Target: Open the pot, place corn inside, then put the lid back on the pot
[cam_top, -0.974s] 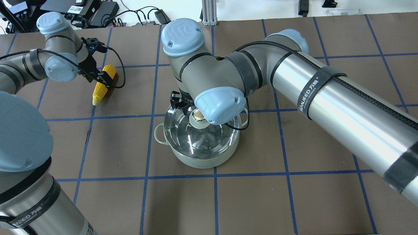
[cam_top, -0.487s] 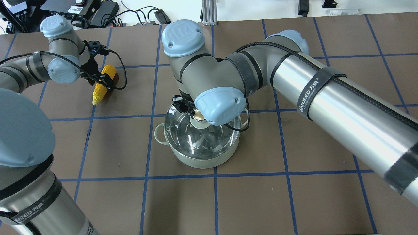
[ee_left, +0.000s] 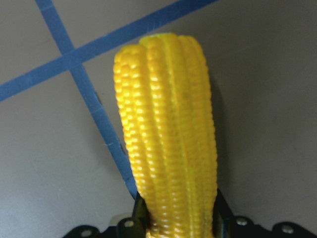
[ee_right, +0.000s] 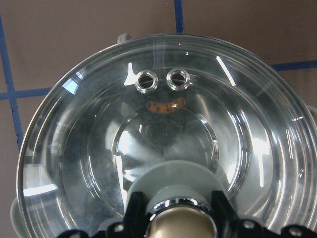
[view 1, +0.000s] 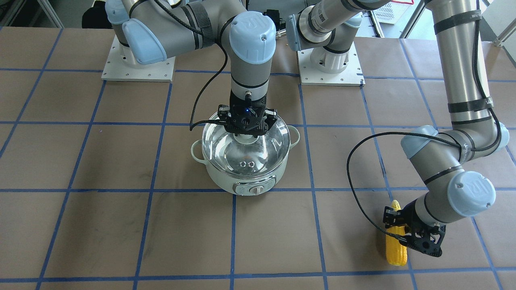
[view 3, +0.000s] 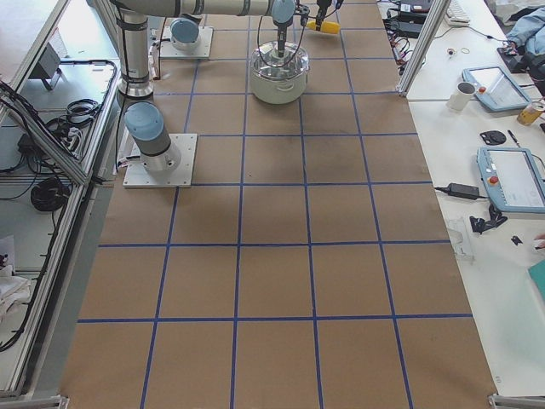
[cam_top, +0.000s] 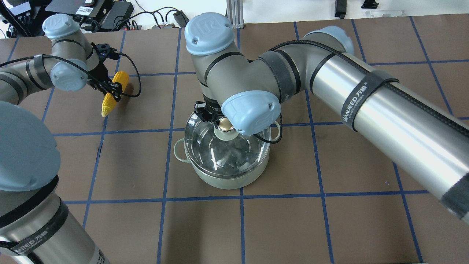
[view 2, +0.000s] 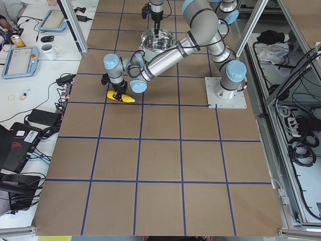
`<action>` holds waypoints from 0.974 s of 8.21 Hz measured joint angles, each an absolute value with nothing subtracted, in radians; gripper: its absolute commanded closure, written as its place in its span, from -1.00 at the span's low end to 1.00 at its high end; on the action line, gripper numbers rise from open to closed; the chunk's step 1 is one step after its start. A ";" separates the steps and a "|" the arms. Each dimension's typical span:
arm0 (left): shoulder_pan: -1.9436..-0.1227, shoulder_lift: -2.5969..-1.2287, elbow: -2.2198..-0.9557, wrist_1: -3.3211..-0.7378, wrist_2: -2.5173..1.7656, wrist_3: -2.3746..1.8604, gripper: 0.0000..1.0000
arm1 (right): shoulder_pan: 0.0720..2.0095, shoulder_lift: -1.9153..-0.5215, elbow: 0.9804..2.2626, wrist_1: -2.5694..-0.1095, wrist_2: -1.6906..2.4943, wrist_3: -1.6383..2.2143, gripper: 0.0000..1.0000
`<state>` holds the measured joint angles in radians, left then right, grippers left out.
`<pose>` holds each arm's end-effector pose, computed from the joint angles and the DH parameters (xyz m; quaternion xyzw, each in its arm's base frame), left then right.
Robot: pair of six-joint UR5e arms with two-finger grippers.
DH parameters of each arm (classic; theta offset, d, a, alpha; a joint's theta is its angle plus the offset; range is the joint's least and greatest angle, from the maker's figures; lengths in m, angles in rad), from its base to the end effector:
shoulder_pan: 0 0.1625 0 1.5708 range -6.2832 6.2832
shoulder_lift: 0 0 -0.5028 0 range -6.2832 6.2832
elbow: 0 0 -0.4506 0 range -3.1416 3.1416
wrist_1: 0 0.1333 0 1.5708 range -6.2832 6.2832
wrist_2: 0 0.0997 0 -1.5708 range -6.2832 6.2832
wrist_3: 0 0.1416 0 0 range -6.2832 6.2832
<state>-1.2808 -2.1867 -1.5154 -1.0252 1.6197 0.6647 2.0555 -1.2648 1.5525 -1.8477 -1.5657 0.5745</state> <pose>0.0990 -0.7737 0.1905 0.1864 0.9821 0.0179 0.0183 0.4362 -0.5407 0.3714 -0.0449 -0.9990 -0.0059 0.0005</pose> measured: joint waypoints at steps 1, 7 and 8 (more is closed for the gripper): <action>-1.281 -2.162 -1.512 -1.068 1.622 0.626 1.00 | 2.039 -1.280 1.539 -1.828 -1.553 0.562 0.98; -1.476 -1.875 -1.509 -1.355 1.628 0.194 1.00 | 1.619 -1.415 1.516 -1.582 -1.585 -0.036 1.00; -1.546 -1.850 -1.509 -1.371 1.601 0.120 1.00 | 1.550 -1.421 1.518 -1.569 -1.597 -0.132 1.00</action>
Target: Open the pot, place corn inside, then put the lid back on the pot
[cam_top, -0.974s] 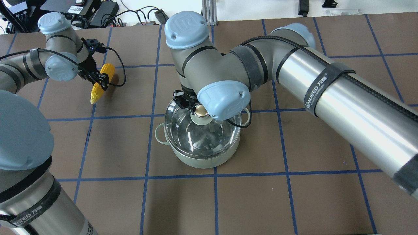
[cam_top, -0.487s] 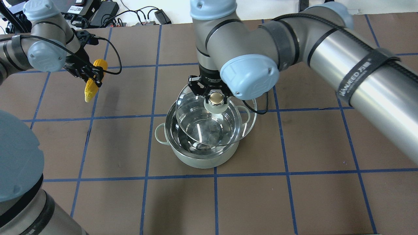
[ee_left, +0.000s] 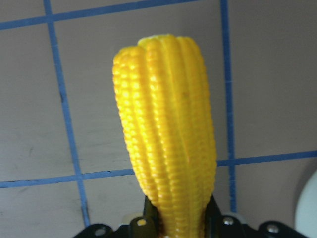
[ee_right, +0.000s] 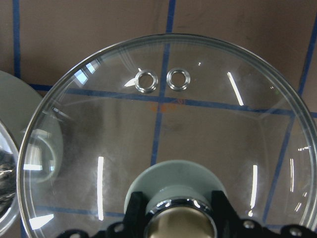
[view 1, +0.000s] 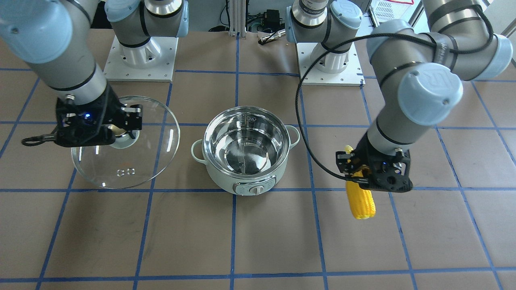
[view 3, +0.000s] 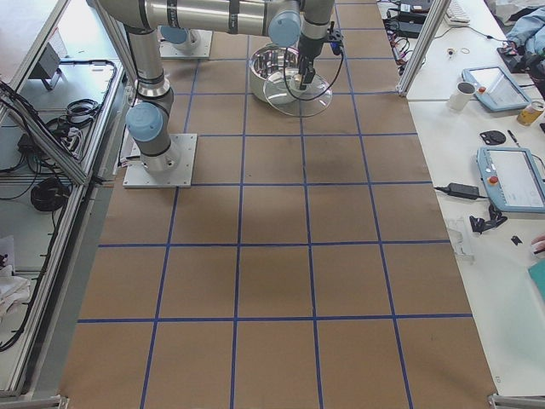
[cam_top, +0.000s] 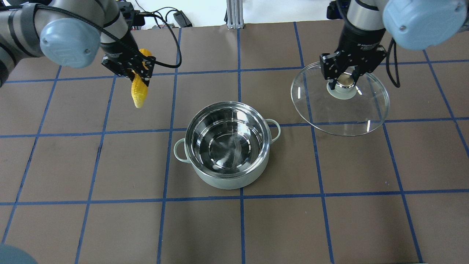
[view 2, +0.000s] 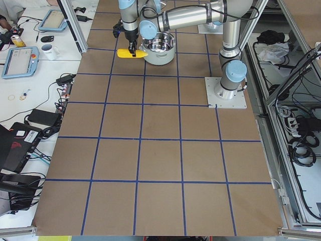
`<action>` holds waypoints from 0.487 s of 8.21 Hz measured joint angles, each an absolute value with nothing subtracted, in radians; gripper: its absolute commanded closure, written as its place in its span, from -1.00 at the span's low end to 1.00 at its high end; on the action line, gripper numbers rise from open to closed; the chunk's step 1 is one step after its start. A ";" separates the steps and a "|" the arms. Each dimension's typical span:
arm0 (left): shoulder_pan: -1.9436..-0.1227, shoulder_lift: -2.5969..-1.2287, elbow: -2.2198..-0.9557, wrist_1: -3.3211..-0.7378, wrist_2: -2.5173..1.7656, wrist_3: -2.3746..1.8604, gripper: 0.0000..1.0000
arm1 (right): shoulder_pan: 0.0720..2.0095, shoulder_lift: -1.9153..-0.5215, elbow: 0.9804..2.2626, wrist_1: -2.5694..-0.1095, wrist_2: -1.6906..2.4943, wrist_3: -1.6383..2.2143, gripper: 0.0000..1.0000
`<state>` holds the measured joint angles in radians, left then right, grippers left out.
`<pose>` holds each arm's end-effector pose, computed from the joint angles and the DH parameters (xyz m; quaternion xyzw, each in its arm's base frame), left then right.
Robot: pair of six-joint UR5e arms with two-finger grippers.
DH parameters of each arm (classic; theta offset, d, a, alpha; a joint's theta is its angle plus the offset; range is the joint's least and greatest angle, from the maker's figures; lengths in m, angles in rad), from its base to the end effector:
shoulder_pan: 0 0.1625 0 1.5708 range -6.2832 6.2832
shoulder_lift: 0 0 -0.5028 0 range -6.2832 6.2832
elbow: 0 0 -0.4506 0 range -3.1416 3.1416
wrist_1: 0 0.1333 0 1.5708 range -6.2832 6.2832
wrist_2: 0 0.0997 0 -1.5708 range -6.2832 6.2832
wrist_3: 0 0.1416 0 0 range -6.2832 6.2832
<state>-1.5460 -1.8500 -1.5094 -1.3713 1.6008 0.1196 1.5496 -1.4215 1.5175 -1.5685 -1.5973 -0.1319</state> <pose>-0.1123 -0.6786 0.4051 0.0475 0.9987 0.0102 0.0143 0.1166 -0.6112 0.4659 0.0559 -0.9971 -0.0500 0.0094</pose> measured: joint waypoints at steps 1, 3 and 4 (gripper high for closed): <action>-1.623 -1.834 -1.509 -1.380 1.557 0.038 1.00 | 1.497 -1.424 1.521 -1.565 -1.604 -0.216 1.00; -1.766 -1.812 -1.513 -1.387 1.514 -0.066 1.00 | 1.451 -1.423 1.529 -1.564 -1.607 -0.295 1.00; -1.820 -1.807 -1.517 -1.390 1.501 -0.086 1.00 | 1.445 -1.421 1.533 -1.564 -1.607 -0.307 1.00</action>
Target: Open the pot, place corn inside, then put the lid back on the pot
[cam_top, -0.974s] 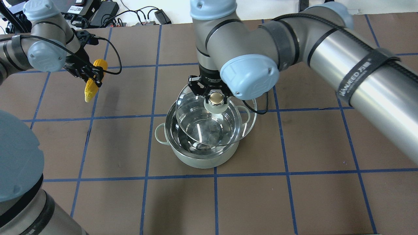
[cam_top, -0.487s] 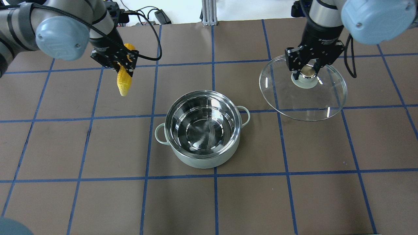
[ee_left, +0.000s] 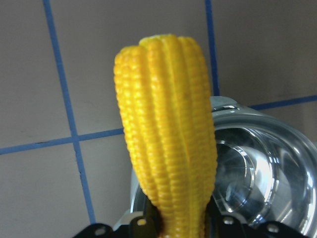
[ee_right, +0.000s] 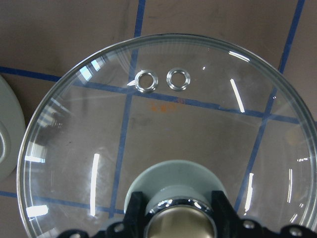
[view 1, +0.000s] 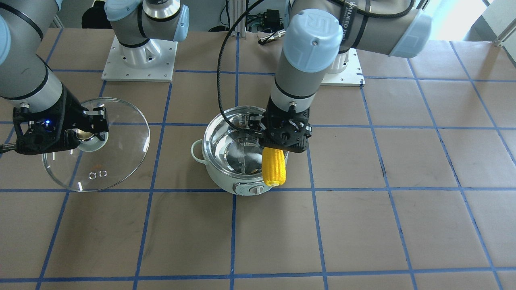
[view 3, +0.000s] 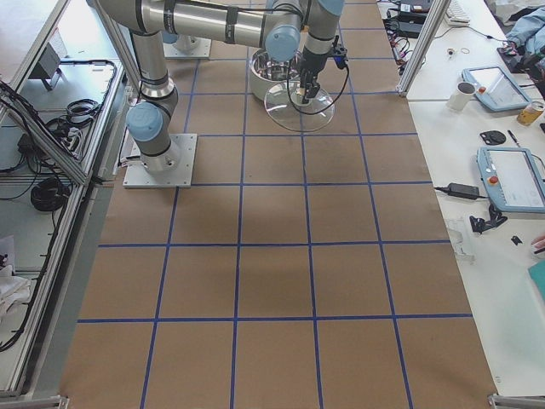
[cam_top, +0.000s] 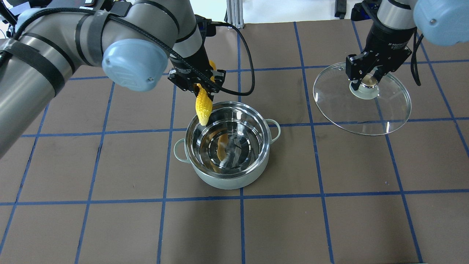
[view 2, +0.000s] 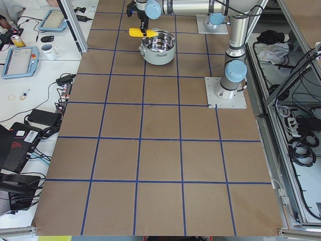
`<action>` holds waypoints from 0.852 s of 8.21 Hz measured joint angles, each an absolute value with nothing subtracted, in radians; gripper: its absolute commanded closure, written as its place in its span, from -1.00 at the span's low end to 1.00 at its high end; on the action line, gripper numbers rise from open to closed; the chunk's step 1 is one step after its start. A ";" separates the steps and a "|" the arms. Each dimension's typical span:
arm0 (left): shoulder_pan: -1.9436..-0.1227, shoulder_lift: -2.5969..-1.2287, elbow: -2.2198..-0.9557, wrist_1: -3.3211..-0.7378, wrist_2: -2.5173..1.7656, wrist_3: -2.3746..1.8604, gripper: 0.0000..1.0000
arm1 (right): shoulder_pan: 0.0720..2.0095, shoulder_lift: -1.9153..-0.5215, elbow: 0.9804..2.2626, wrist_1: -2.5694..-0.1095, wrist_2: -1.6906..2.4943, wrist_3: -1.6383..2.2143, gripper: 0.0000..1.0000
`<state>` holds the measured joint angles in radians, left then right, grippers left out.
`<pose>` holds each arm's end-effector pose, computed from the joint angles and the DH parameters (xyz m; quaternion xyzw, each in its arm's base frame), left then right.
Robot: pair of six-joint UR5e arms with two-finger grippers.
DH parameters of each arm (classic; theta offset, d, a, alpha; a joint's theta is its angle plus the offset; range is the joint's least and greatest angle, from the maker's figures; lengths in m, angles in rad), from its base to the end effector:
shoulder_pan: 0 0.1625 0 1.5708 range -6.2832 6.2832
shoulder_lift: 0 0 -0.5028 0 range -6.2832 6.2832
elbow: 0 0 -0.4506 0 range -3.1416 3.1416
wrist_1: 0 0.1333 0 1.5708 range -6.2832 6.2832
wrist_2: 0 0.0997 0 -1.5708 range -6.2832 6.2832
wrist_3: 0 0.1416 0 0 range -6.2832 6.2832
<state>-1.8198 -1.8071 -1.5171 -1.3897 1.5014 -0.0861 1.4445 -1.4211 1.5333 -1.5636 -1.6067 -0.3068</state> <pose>-0.3014 -0.6047 0.4281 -0.0813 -0.9961 -0.0065 0.0341 0.0510 -0.6162 0.4568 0.0910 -0.9939 -0.0621 0.0047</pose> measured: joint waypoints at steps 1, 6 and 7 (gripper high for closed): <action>-1.860 -1.805 -1.525 -1.401 1.479 -0.095 1.00 | 1.443 -1.421 1.536 -1.559 -1.605 -0.306 1.00; -1.908 -1.825 -1.651 -1.460 1.448 -0.105 1.00 | 1.442 -1.420 1.540 -1.551 -1.595 -0.306 1.00; -1.908 -1.832 -1.659 -1.455 1.446 -0.106 -0.64 | 1.442 -1.419 1.540 -1.550 -1.594 -0.308 1.00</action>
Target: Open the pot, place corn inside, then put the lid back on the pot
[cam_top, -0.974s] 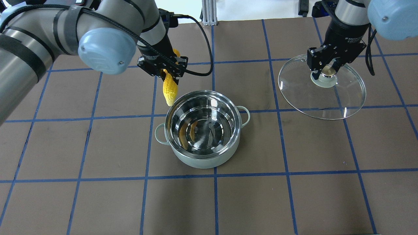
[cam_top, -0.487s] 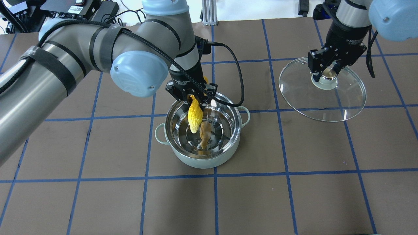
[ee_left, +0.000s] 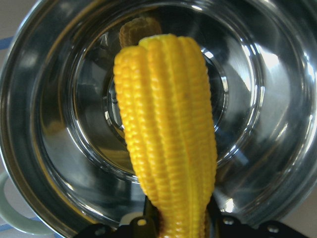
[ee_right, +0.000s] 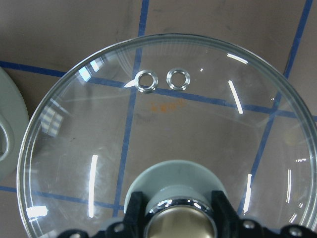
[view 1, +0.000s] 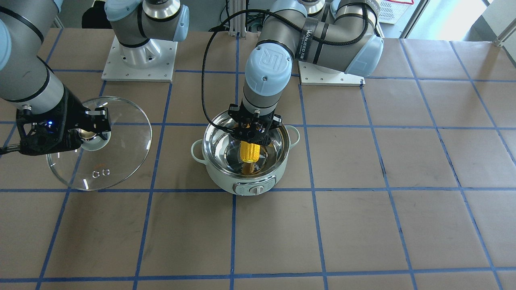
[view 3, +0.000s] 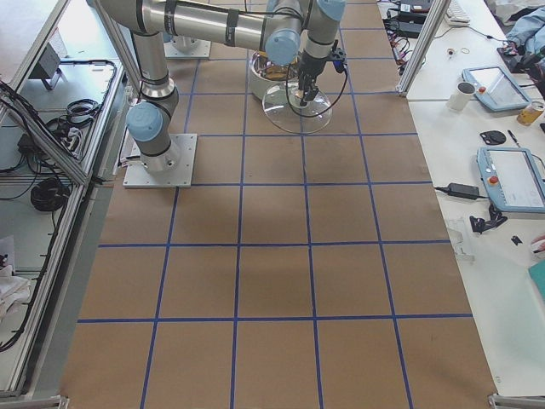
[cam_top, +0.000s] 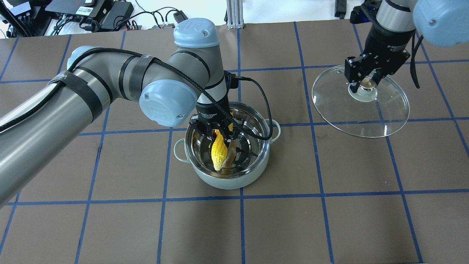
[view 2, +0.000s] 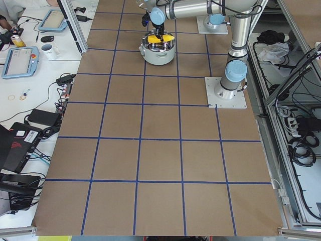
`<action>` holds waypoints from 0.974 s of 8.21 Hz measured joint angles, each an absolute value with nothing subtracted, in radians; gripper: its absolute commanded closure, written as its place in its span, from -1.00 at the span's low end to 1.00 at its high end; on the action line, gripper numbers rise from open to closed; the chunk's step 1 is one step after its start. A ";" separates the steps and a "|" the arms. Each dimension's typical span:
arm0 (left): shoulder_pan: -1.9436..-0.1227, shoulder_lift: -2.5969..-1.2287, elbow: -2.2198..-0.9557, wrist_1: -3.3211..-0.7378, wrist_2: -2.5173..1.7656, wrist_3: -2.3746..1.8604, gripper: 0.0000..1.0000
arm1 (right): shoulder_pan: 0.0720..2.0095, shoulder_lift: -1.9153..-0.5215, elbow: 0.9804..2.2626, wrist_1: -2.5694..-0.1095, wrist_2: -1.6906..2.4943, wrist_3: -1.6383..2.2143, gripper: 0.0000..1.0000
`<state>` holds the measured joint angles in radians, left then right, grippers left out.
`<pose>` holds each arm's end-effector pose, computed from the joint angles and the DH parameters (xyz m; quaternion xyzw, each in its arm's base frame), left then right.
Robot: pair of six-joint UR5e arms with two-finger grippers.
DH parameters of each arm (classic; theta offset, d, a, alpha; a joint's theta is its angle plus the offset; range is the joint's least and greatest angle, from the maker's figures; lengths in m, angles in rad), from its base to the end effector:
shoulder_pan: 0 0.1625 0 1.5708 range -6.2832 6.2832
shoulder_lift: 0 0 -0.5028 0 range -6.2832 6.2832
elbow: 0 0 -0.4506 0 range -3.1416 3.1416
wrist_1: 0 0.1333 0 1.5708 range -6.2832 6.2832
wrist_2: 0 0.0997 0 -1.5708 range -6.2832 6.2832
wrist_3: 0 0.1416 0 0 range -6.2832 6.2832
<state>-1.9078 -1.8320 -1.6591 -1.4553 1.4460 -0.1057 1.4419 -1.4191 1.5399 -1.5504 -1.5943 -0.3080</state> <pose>-0.3467 -0.5330 0.3342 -0.1071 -0.9854 -0.1273 0.0348 0.0515 -0.6138 0.4510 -0.0900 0.9934 0.0714 0.0038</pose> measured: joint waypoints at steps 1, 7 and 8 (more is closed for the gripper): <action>-1.908 -1.838 -1.662 -1.452 1.445 -0.106 -1.00 | 1.442 -1.418 1.540 -1.550 -1.593 -0.309 1.00; -1.889 -1.813 -1.636 -1.440 1.453 -0.094 -1.00 | 1.445 -1.422 1.539 -1.552 -1.587 -0.287 1.00; -1.872 -1.807 -1.604 -1.456 1.458 -0.084 -1.00 | 1.452 -1.424 1.539 -1.552 -1.585 -0.268 1.00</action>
